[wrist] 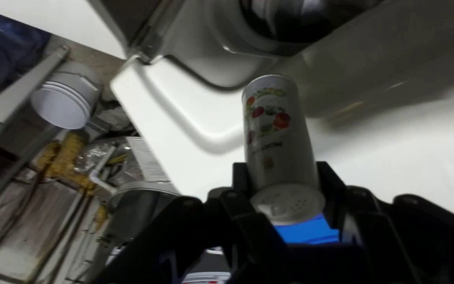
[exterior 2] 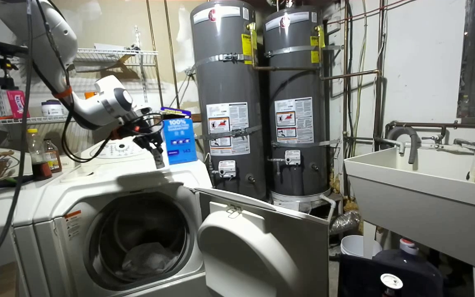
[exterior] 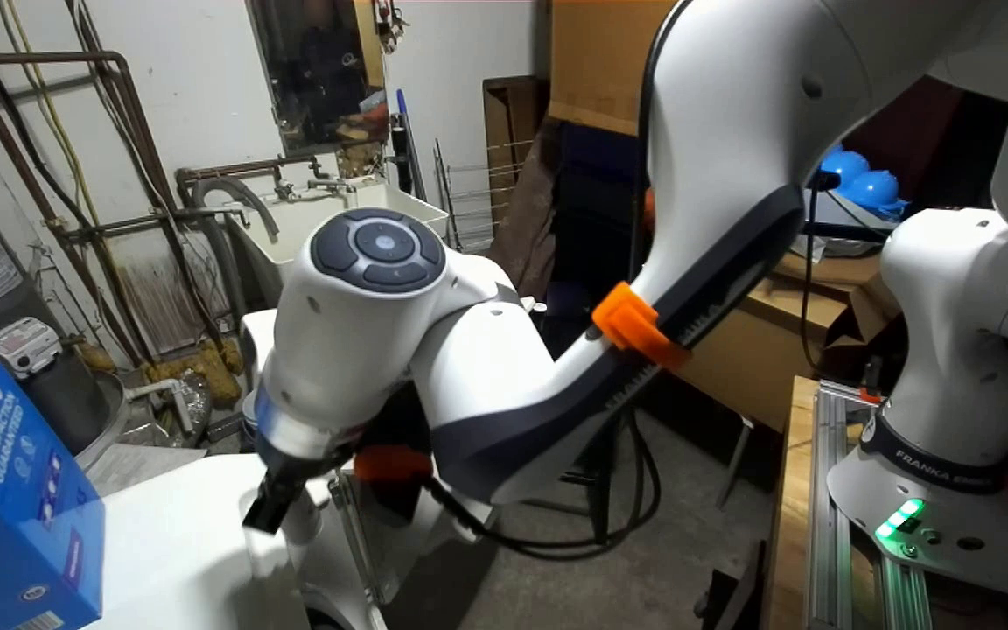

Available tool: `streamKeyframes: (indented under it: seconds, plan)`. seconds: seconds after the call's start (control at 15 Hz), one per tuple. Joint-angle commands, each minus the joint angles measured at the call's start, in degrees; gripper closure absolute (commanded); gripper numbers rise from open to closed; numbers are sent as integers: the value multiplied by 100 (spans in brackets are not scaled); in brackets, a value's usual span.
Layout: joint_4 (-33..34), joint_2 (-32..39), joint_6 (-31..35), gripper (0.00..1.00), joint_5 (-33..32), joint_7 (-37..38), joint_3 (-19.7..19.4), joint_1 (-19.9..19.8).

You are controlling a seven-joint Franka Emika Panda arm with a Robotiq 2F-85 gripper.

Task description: Put the white container on the black table.

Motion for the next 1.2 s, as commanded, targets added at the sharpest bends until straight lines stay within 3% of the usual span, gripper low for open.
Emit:
streamKeyframes:
  seconds: [0.0,0.4,0.47,0.53,0.73,0.8,1.13]
  plan:
    - [-851,-477,228,80,-730,1008,-879,40]
    - [-2210,-1074,89,80,-2469,3267,-2750,551]
    - [-1601,-730,75,80,-2176,2700,-2084,24]
    - [-1733,-802,75,55,-2343,2826,-2160,-17]
    - [-1666,-821,66,55,-2356,2807,-1912,-213]
    - [-1634,-809,61,80,-2358,2812,-1862,-212]
    - [-1744,-997,-338,80,-2350,3476,-1914,-809]
